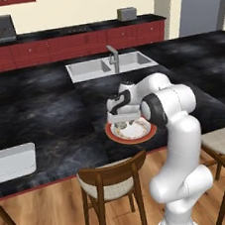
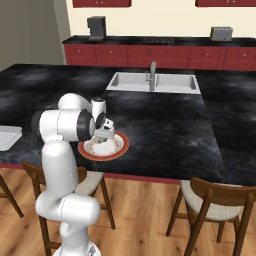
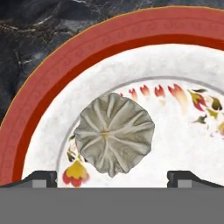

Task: Place two dumplings into each of the tupperware containers and then place the containers in the fridge.

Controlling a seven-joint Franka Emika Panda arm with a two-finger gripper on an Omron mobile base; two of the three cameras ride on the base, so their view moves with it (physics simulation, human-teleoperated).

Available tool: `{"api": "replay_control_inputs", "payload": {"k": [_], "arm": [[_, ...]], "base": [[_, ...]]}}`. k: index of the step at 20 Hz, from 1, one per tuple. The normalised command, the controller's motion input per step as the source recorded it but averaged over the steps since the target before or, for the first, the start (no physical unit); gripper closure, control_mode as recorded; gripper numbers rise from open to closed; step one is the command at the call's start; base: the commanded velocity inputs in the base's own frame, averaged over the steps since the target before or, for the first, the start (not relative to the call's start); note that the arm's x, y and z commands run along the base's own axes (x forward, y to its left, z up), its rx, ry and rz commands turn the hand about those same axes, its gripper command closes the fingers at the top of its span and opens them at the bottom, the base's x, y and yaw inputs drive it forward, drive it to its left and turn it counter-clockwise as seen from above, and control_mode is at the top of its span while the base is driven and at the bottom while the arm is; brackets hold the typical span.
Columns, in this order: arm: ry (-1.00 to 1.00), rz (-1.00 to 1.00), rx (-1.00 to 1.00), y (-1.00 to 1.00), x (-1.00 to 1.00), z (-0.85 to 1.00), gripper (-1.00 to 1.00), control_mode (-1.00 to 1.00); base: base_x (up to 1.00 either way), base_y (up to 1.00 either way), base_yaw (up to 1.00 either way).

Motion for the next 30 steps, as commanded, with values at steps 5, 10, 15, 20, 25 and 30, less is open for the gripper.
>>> {"api": "replay_control_inputs", "payload": {"k": [5,10,15,20,25,30], "arm": [[0.12,0.00,0.00,0.05,0.30,-0.16,-1.00,-1.00],[0.02,0.00,0.00,0.02,0.26,-0.30,-1.00,-1.00],[0.01,0.00,0.00,0.00,0.02,-0.31,-1.00,-1.00],[0.04,0.00,0.00,0.00,0.00,-0.16,1.00,-1.00],[0.05,0.00,-0.02,0.00,-0.03,0.10,1.00,-1.00],[0.03,-0.06,-0.07,0.09,-0.57,0.70,1.00,-1.00]], "base": [[0.00,0.00,0.00],[0.00,0.00,0.00],[0.00,0.00,0.00],[0.00,0.00,0.00],[0.00,0.00,0.00],[0.00,0.00,0.00]]}}
